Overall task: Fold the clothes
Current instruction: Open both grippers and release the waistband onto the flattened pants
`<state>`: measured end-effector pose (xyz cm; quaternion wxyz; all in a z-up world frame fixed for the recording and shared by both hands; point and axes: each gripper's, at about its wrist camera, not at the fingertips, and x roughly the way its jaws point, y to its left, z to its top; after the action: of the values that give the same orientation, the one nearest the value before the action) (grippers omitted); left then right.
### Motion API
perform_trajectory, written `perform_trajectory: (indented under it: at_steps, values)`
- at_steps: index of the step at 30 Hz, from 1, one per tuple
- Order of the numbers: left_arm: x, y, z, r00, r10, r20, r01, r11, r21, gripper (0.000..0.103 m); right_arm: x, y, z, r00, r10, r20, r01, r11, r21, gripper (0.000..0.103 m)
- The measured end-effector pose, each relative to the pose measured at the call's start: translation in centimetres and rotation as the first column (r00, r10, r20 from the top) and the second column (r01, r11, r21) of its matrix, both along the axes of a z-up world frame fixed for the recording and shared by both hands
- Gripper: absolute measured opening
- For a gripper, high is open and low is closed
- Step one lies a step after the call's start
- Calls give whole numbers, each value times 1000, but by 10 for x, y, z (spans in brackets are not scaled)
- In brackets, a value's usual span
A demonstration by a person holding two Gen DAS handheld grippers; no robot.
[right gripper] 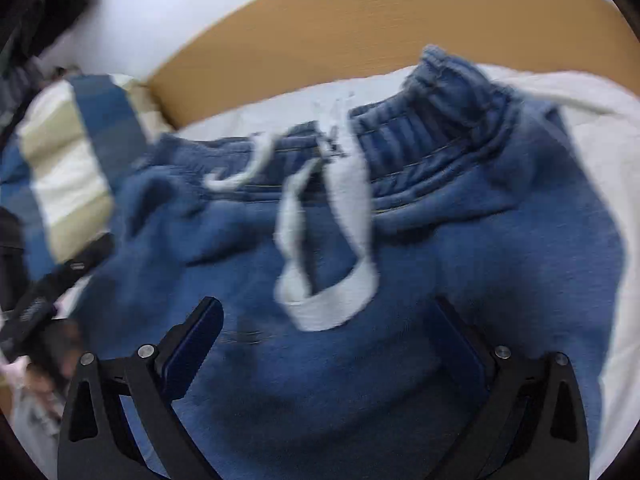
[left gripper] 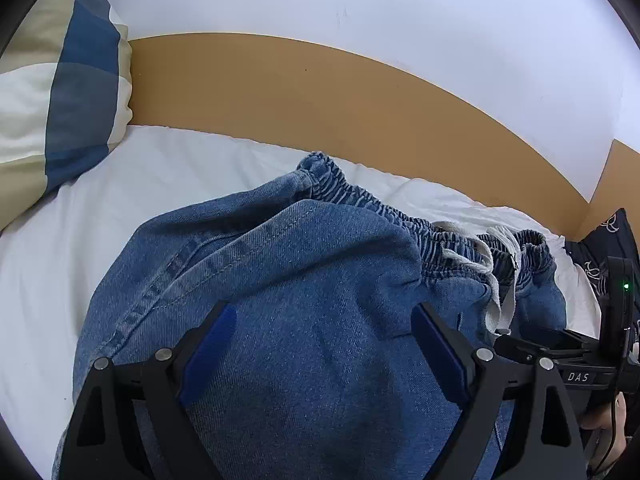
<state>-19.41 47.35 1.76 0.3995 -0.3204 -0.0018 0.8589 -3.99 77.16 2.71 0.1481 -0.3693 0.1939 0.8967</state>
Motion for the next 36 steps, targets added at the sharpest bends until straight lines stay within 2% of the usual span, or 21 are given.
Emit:
perform_trajectory:
  at_steps: [5,8,11,14,16,19,21,25,29,30,32,33,34,36]
  values:
    - [-1,3,-2,1000,11,17,-11,1000,-23,90,-13,-12,7,992,-95,79,82,985,154,102]
    - [-2,3,-4,999,14,30,-13,999,-29,90,-13,-7,11,979,-193,73,173,960,220,102]
    - [-2,3,-5,999,22,34,-20,999,-40,90,-1,3,21,966,-258,-5,253,943,218,103]
    - [6,5,-2,1000,27,-8,-27,998,-50,90,3,5,28,980,-173,-95,187,968,168,103]
    - [15,7,2,999,15,-52,-18,998,-57,90,-6,-3,29,990,-111,-92,126,974,186,103]
    - [24,15,3,996,-18,-85,11,996,-90,93,-44,-18,9,993,-64,96,43,978,205,103]
    - [23,23,0,998,-32,-62,23,990,-138,103,-60,-20,0,982,-66,179,26,975,220,103]
    - [0,40,-26,995,1,99,28,955,-296,102,-67,-18,-1,981,-62,182,24,979,202,103]
    - [10,44,-24,999,23,23,-13,938,-347,103,-75,-19,0,981,-62,182,24,978,205,103]
    - [12,45,-23,999,33,2,-30,932,-361,96,-77,-19,1,982,-67,179,28,977,213,103]
    - [19,29,-9,994,81,-69,-97,954,-282,92,-79,-21,3,982,-78,170,37,972,232,103]
    - [21,21,-2,991,98,-88,-116,966,-233,98,-78,-22,7,984,-96,149,56,966,251,103]
    - [18,22,-5,993,101,-65,-114,963,-243,103,-76,-23,11,986,-114,125,77,960,271,103]
    - [10,24,-13,994,106,-11,-105,956,-274,103,-77,-22,12,986,-117,114,84,962,261,103]
